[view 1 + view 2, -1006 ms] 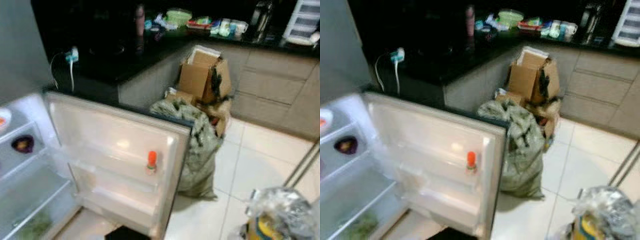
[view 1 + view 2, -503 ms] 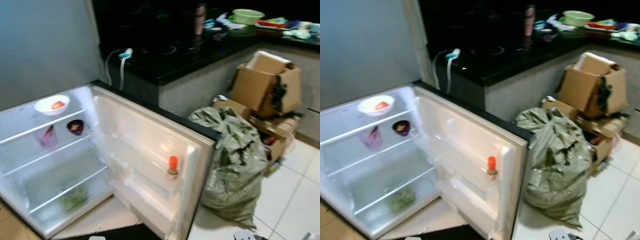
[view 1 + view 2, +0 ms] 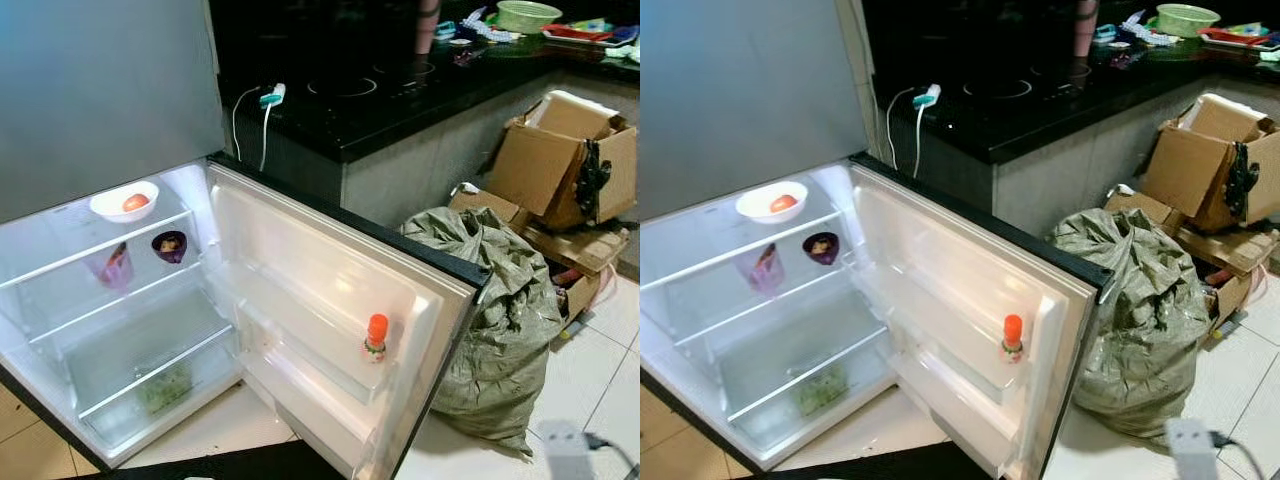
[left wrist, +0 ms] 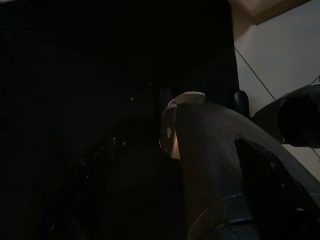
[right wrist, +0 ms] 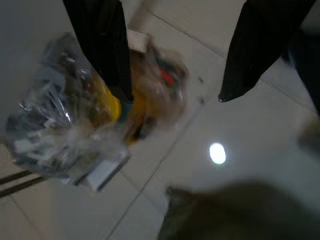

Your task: Restocking fridge

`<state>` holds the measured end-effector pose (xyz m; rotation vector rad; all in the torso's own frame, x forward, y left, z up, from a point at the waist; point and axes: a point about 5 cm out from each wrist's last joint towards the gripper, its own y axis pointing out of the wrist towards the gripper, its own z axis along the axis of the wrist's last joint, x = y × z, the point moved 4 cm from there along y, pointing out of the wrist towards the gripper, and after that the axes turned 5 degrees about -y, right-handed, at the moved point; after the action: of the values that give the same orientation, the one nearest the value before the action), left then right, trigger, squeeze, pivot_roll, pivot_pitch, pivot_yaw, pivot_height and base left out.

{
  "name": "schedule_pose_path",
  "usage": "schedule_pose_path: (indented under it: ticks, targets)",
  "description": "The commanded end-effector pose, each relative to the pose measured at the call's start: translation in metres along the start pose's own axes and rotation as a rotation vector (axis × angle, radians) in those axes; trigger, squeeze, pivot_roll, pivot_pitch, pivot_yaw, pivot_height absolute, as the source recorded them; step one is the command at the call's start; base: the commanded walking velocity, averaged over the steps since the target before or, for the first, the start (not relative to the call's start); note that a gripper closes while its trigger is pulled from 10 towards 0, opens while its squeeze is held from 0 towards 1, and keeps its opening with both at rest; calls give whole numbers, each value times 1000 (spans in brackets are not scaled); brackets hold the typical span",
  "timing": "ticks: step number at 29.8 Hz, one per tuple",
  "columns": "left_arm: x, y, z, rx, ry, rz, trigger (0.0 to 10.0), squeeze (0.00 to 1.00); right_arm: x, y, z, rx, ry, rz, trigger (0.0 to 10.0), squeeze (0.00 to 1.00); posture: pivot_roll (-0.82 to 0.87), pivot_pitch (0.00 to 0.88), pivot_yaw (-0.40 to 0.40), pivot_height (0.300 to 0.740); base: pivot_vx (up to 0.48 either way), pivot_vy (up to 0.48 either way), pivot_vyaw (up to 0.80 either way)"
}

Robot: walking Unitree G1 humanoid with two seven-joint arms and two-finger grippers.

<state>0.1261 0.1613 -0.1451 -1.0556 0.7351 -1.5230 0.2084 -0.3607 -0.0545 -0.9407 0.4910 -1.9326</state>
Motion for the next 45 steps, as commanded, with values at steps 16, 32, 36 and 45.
schedule_pose_path:
  ticks: [16, 32, 36, 45]
  targets:
    - [6, -1, -16, -58, 16, -19, 10000, 0, -58, -32, 140, 552, 400, 735, 10000, 0, -73, 0, -21, 740, 0, 0, 0]
    - [5, -1, -17, -61, 26, -22, 10000, 0, -118, -101, 102, 496, 83, 1566, 10000, 0, -76, 0, -21, 740, 0, 0, 0]
    - [6, -1, -17, -63, 35, -29, 10000, 0, -118, -74, 97, 449, 53, 1302, 10000, 0, -76, 0, -19, 740, 0, 0, 0]
    - [7, -1, -19, -68, 35, -29, 10000, 0, -110, -45, 54, 259, -26, 996, 10000, 0, -77, 0, -21, 740, 0, 0, 0]
